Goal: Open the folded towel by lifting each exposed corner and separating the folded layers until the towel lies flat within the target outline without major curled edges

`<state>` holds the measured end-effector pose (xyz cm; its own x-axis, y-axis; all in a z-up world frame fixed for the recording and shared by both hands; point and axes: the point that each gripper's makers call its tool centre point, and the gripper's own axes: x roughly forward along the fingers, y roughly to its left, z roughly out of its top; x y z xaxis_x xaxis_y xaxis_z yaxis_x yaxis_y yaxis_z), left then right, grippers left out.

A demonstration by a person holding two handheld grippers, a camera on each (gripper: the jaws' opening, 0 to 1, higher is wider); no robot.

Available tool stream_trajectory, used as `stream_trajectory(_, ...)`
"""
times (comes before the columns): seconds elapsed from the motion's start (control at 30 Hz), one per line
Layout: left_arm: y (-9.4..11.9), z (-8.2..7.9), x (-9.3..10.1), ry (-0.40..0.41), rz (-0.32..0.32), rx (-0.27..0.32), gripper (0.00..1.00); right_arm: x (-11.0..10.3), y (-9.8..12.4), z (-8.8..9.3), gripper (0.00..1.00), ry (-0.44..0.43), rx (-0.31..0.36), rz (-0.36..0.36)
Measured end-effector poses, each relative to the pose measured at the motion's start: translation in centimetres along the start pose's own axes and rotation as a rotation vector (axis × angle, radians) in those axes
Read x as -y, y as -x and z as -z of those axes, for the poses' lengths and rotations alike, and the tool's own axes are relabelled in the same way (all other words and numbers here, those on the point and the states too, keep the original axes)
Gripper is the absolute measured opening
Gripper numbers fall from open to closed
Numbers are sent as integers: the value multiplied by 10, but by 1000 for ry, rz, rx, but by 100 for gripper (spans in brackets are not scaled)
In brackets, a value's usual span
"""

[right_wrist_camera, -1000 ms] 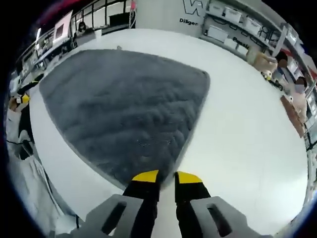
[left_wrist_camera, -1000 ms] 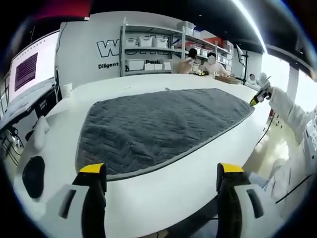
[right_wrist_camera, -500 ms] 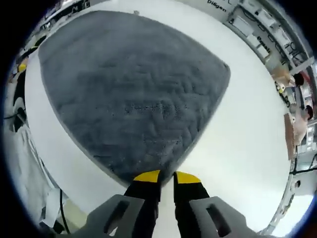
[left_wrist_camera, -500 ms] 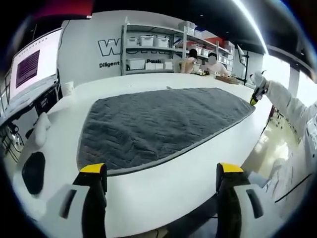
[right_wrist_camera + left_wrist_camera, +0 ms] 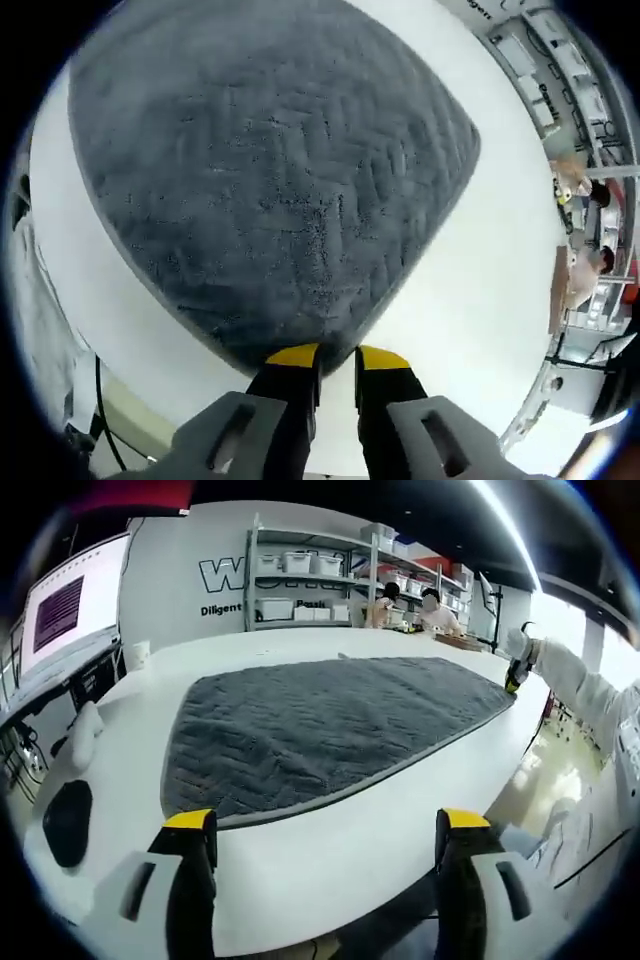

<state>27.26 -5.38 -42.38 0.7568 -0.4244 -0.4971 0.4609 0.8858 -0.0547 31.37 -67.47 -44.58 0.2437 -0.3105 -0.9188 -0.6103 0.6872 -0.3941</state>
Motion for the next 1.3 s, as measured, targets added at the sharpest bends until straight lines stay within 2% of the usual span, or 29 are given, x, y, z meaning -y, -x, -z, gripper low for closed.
stream_trajectory(0.13,0,1,1,-2,2,-3,89,2,0,0,8,21,-12,12)
stream_trajectory(0.23,1,0,0,-3,1,-3,89,6,2,0,12,15,0,27)
stream_trajectory(0.3,2,-1,-1,-3,-3,0,89,7,6,0,16,-1,25,22)
stream_trajectory(0.4,3,-4,-2,-4,-6,3,89,3,12,-3,23,-63,103,-12)
stream_trajectory(0.47,2,-6,-2,-5,-8,7,89,5,17,-5,26,-96,152,-6)
stream_trajectory(0.57,0,-10,-2,-3,-5,13,89,5,29,-9,27,-154,267,5)
stream_trajectory(0.63,-3,-12,-2,-3,-4,14,89,1,39,-20,29,-205,387,-14)
stream_trajectory(0.67,-4,-14,-2,-1,-5,18,89,1,47,-33,33,-265,491,-17)
stream_trajectory(0.7,-6,-16,-2,3,-7,26,89,-2,52,-37,35,-328,532,-37)
stream_trajectory(0.77,-11,-23,-2,18,-11,48,89,-13,64,-48,35,-357,628,-81)
stream_trajectory(0.83,-17,-28,-1,15,-16,55,89,-17,73,-57,38,-428,708,-89)
stream_trajectory(0.9,-22,-32,1,7,-16,60,90,-24,76,-59,41,-452,726,-95)
stream_trajectory(0.97,-28,-38,2,-2,-15,72,91,-32,74,-60,52,-455,725,-93)
stream_trajectory(1.03,-34,-44,0,8,-14,84,91,-40,71,-64,65,-497,731,-96)
stream_trajectory(1.2,-53,-54,-8,13,-31,116,93,-52,62,-72,73,-576,759,-119)
stream_trajectory(1.3,-68,-48,-21,11,-80,84,96,-56,58,-78,78,-638,793,-136)
